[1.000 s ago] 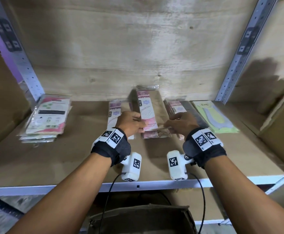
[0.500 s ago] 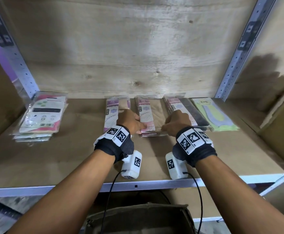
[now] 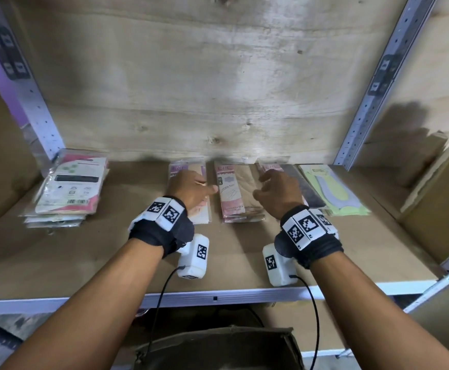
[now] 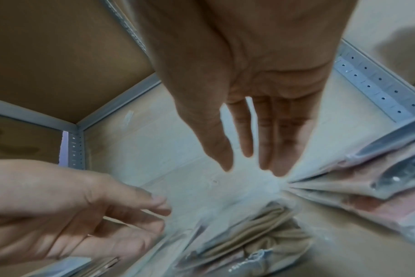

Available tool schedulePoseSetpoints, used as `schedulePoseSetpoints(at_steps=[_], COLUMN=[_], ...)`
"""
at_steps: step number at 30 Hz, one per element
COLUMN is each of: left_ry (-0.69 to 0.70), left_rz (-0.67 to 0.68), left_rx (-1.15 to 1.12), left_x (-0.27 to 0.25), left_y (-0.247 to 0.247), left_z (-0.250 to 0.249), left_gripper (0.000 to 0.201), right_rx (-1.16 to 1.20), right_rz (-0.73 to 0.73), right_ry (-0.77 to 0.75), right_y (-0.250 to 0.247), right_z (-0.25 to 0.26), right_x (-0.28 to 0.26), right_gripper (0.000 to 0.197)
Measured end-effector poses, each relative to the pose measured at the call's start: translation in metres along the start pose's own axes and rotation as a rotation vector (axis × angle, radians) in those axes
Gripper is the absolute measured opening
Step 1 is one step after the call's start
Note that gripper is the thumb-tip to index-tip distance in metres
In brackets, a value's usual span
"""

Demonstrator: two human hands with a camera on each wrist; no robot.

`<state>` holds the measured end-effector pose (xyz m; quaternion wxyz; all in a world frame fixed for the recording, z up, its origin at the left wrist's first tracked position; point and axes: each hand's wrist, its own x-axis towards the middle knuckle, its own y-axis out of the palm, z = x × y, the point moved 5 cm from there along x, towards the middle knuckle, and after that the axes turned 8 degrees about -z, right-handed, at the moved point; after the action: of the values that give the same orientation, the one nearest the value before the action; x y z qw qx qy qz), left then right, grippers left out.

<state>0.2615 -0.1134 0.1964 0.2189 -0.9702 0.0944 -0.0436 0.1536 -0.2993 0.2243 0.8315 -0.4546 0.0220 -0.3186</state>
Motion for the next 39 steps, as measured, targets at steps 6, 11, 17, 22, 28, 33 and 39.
schedulePoseSetpoints(at_steps=[6,11,17,22,28,33,39], left_ry=[0.036,-0.004,-0.158,-0.188,-0.146,-0.142,-0.14], left_rz=[-0.207,-0.382,-0.462,-0.361,-0.249,-0.239,-0.256], left_rx=[-0.093,-0.009,-0.045,0.093,0.281,0.311,0.31], left_x=[0.001,-0.004,-0.005,-0.011,-0.017,-0.016,-0.011], left_y=[-0.092,-0.176,-0.258,-0.268,-0.261,-0.26,-0.252], left_z=[0.016,0.046,0.082,0.094,0.095,0.097,0.094], left_gripper=[0.008,0.008,0.013,0.036,0.043,0.033,0.029], right_rx=[0.355,0.552,0.531,0.623,0.424,0.595,0.762], right_rz=[0.157,0.249,0.428,0.567,0.627,0.67,0.69], right_ry=[-0.091,-0.066,-0.061,0.083,0.039,0.185,0.291], right_y=[0.023,0.063,0.13,0.178,0.211,0.216,0.186], right_z=[0.044,0.094,0.168,0.22,0.24,0.23,0.211], right_x=[-0.024,-0.033,-0.034,-0.043,-0.053,-0.057,-0.059], right_gripper=[0.006,0.004,0.012,0.018,0.032,0.021,0.033])
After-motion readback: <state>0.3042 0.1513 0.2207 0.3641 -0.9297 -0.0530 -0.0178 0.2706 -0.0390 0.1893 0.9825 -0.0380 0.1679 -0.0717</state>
